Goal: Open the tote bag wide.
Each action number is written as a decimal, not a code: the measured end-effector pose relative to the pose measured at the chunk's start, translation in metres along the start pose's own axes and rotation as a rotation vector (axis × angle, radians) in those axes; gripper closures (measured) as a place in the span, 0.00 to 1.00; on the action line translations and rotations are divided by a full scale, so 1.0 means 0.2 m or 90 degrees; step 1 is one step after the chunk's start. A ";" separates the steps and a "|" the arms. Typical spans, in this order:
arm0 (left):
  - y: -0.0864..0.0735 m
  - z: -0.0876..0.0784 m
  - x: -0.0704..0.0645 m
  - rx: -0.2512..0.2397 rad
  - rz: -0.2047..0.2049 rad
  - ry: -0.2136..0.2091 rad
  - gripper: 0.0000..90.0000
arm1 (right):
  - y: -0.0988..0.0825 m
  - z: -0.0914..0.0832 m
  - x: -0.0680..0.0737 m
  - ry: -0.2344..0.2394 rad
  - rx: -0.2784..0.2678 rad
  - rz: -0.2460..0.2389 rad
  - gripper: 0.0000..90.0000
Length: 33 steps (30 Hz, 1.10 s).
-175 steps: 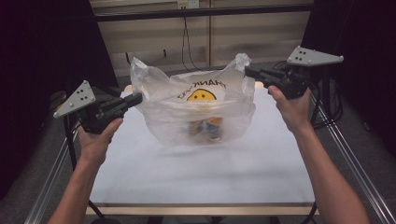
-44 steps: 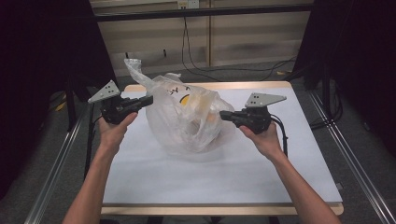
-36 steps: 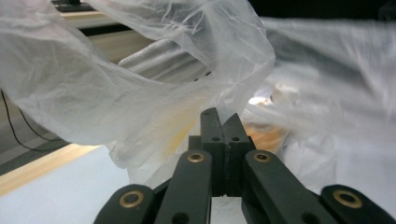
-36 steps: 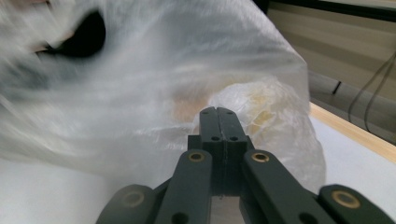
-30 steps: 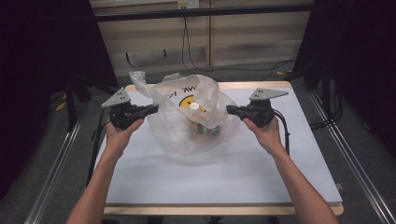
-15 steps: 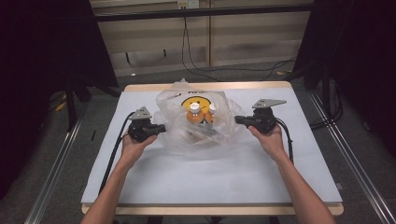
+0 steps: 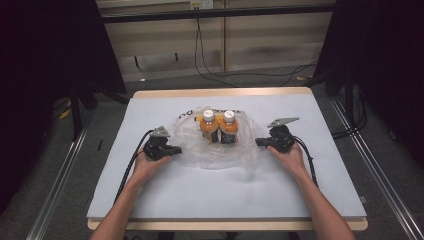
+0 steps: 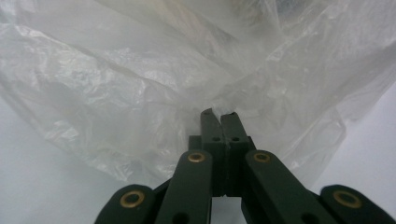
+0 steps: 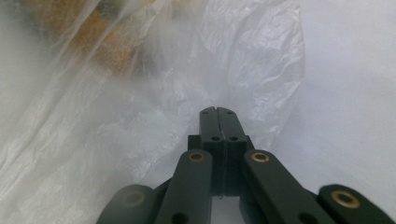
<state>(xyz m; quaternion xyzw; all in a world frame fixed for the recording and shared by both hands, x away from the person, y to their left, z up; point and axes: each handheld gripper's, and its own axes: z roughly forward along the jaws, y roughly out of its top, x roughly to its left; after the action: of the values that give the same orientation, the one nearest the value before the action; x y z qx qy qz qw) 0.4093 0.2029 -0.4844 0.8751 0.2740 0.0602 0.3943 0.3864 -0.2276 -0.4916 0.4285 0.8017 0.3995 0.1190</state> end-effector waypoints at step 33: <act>0.43 -0.27 -0.19 -0.153 0.090 -0.006 0.86 | 0.43 -0.40 0.45 0.140 -0.168 -0.145 0.93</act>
<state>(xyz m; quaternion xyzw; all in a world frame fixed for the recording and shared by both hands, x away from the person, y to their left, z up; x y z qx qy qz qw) 0.3965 0.1713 -0.3802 0.8389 0.2009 0.1164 0.4924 0.3398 -0.1729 -0.3612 0.2694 0.7938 0.5294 0.1305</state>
